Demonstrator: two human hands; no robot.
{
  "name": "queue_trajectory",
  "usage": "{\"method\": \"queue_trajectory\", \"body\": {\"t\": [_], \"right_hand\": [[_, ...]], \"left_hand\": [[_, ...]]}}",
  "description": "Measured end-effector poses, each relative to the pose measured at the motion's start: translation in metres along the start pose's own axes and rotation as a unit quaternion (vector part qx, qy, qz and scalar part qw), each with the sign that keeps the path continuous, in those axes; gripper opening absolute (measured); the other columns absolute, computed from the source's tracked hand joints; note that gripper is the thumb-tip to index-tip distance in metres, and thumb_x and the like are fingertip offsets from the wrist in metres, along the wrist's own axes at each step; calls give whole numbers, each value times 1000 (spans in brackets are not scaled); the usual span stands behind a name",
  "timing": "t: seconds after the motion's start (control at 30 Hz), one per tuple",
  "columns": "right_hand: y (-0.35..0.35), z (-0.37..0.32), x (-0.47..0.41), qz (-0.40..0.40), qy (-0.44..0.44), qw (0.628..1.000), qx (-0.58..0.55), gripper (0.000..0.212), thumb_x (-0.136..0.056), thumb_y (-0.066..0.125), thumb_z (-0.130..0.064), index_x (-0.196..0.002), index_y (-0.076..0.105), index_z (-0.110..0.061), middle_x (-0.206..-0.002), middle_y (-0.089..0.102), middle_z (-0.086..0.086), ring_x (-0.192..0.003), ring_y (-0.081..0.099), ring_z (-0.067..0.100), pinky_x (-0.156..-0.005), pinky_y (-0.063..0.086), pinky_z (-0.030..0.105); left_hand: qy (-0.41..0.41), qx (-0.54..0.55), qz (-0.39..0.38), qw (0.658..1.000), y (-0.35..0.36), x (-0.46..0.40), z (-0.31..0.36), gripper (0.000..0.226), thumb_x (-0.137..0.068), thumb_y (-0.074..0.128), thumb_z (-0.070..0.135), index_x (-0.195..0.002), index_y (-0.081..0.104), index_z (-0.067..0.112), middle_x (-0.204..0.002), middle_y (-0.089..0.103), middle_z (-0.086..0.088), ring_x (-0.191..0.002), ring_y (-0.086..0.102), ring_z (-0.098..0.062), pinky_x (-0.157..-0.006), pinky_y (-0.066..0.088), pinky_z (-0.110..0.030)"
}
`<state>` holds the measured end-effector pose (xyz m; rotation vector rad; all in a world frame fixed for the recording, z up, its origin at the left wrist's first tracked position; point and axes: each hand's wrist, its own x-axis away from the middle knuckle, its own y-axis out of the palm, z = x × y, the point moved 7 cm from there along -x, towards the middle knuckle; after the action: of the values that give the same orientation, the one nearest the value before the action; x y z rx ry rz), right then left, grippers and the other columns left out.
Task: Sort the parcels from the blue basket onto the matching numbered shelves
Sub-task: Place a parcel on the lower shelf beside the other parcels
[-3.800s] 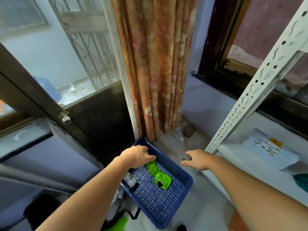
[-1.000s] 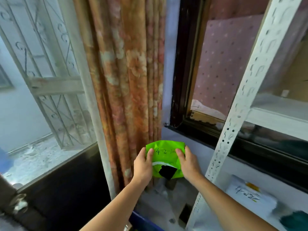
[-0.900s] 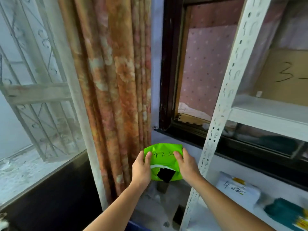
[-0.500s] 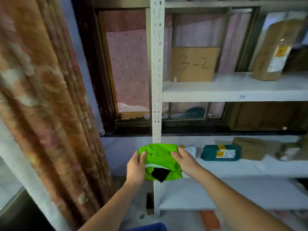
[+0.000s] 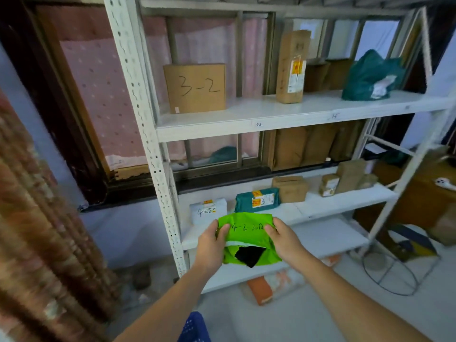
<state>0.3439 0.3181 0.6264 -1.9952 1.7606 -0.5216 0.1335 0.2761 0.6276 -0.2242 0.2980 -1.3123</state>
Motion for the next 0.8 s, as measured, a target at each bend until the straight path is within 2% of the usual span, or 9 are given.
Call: {"method": "queue_trajectory", "body": {"t": [0.1, 0.2, 0.27, 0.33, 0.37, 0.4, 0.53, 0.63, 0.8], "right_hand": [[-32, 32, 17, 12, 11, 1000, -11, 19, -105, 50, -20, -99, 57, -4, -96, 65, 14, -90, 60, 27, -73, 42, 32], [-64, 62, 32, 18, 23, 999, -12, 10, -105, 49, -20, -100, 57, -15, -98, 65, 5, -93, 60, 22, -74, 42, 30], [-85, 80, 40, 24, 24, 999, -5, 8, -105, 49, -19, -101, 56, -19, -98, 64, 2, -93, 59, 20, -69, 41, 22], [-103, 96, 45, 29, 25, 999, -4, 7, -105, 49, -18, -101, 55, -19, -96, 63, 0, -90, 58, 18, -65, 38, 9], [-110, 103, 47, 29, 31, 999, -3, 8, -105, 49, -18, -100, 55, -19, -94, 63, -1, -88, 58, 17, -64, 38, 7], [-117, 110, 49, 28, 35, 999, -3, 9, -105, 49, -19, -98, 54, -17, -91, 62, -2, -87, 58, 17, -63, 38, 8], [-130, 131, 50, 24, 51, 998, -17, 15, -105, 48, -21, -100, 56, -10, -94, 64, 4, -91, 59, 22, -70, 43, 27], [-132, 142, 47, 19, 61, 998, -13, 20, -106, 48, -23, -104, 57, -4, -98, 65, 9, -91, 59, 22, -69, 41, 23], [-123, 149, 31, 7, 63, 998, -17, 19, -106, 47, -22, -101, 56, -5, -95, 64, 9, -88, 58, 22, -71, 43, 30]], "left_hand": [[-5, -7, -24, 1000, 43, 15, 10, 20, -106, 53, 22, -90, 57, 10, -72, 57, -6, -46, 55, -3, -36, 45, -24], [-19, -14, -45, 999, 88, 30, 12, 19, -105, 54, 24, -92, 57, 10, -69, 55, -4, -43, 53, -7, -34, 42, -26], [-17, -19, -51, 998, 113, 37, 13, 18, -104, 55, 30, -90, 58, 18, -71, 59, -3, -50, 58, -16, -40, 49, -36], [-12, -35, -53, 998, 135, 40, 11, 19, -102, 56, 38, -90, 59, 24, -72, 63, 1, -62, 63, -27, -53, 55, -52], [-13, -34, -55, 998, 145, 41, 9, 19, -101, 56, 39, -89, 59, 24, -72, 64, 1, -66, 65, -30, -58, 56, -56], [-13, -30, -56, 998, 153, 43, 9, 20, -101, 57, 39, -90, 60, 24, -73, 65, 1, -69, 66, -32, -60, 56, -57], [-18, -18, -52, 998, 177, 49, 17, 18, -102, 56, 36, -93, 63, 22, -79, 70, -1, -76, 68, -29, -67, 58, -51], [-24, -19, -52, 998, 186, 48, 16, 17, -103, 56, 32, -95, 65, 20, -84, 73, -2, -81, 69, -23, -75, 57, -45], [-47, -11, -48, 998, 189, 38, 4, 16, -103, 57, 30, -96, 65, 20, -86, 73, -4, -83, 71, -26, -74, 59, -48]]}}
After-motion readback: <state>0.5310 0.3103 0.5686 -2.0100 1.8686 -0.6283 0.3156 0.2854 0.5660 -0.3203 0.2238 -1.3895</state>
